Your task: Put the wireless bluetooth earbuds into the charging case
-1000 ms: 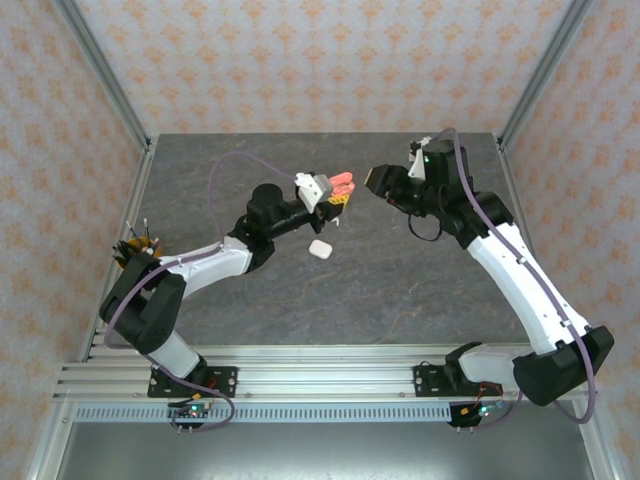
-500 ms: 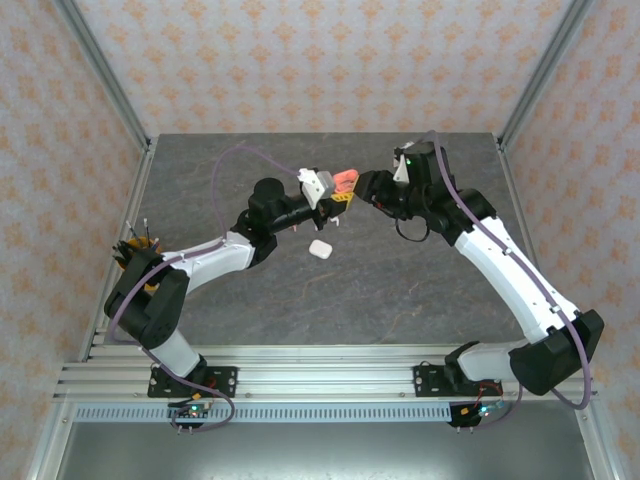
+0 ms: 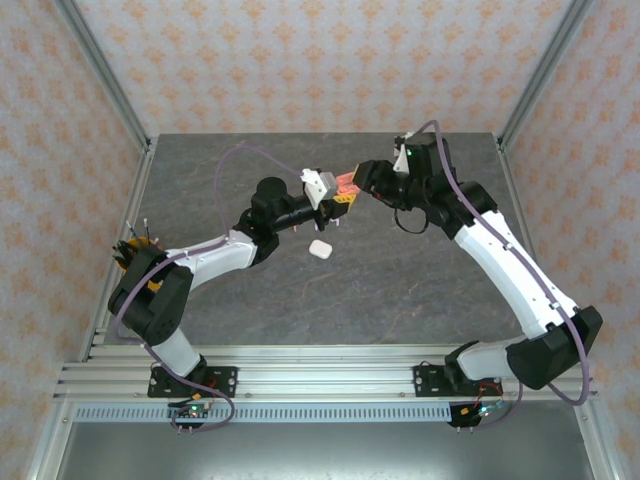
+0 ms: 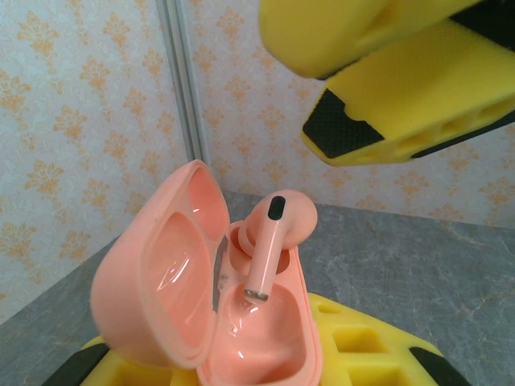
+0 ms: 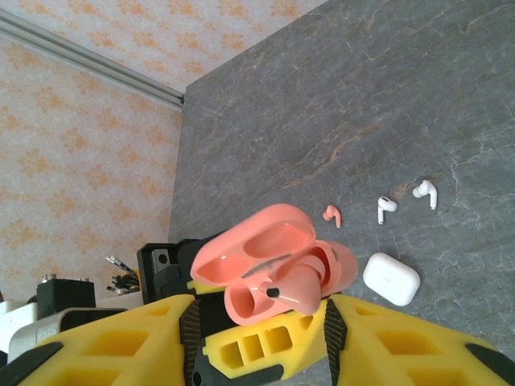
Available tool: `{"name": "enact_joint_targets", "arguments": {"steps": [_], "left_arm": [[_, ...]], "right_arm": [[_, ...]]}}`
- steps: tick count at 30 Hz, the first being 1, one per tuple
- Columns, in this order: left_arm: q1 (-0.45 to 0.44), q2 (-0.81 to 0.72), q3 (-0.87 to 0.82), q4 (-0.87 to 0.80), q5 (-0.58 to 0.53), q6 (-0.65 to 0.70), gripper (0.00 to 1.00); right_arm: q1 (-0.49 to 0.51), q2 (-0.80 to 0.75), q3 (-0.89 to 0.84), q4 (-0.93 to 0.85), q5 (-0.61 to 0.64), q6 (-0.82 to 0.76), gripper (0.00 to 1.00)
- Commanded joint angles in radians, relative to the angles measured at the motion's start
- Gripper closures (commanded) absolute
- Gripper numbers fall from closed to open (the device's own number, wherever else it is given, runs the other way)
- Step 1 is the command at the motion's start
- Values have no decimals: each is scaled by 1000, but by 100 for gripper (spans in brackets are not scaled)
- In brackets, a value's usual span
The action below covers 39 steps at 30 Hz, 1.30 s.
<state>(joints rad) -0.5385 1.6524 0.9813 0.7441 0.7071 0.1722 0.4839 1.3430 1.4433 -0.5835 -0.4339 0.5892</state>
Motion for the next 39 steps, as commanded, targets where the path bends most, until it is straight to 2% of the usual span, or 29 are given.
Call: {"name": "enact_joint_targets", "arguments": {"steps": [1, 39], "left_arm": [[3, 6, 38, 3, 28, -10, 100], [-5, 46, 77, -15, 66, -12, 100]], "right_arm": [[6, 20, 31, 7, 13, -17, 53], [29, 71, 57, 55, -38, 9, 54]]}}
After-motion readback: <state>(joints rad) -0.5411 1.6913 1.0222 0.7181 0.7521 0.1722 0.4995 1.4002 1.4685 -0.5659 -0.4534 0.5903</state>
